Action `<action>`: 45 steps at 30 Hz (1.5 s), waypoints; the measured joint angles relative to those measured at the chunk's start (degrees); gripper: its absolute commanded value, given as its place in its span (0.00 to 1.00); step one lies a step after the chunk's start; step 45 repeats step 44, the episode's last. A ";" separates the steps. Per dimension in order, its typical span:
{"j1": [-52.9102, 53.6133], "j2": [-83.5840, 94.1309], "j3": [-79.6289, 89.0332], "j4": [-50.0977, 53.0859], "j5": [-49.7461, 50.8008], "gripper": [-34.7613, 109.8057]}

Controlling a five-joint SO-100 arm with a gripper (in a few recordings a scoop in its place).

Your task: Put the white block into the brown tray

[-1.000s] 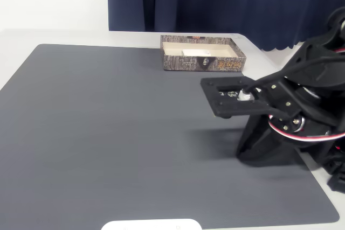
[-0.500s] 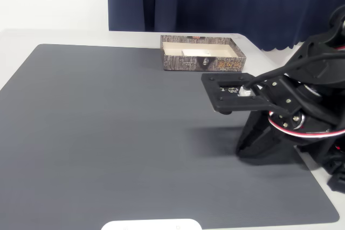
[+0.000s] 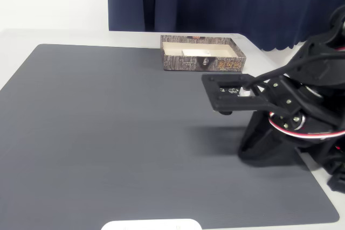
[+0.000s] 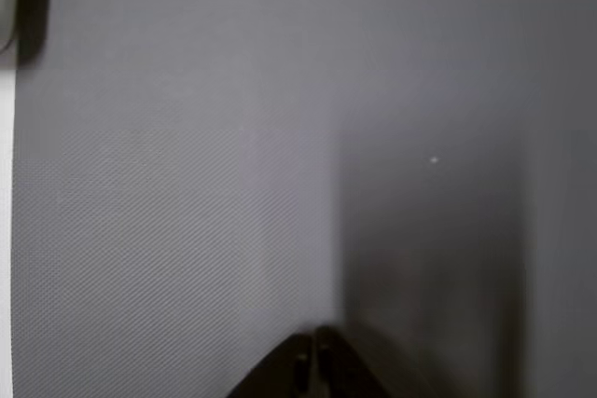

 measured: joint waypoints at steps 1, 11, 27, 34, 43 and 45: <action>0.09 0.00 0.00 0.00 0.00 0.24; 0.09 0.00 0.00 0.00 0.26 0.24; 0.09 0.09 -0.18 0.53 6.77 0.24; 0.09 0.09 -0.18 0.53 6.77 0.24; 0.09 0.09 -0.18 0.53 6.94 0.24; 0.09 0.09 -0.18 0.53 7.12 0.24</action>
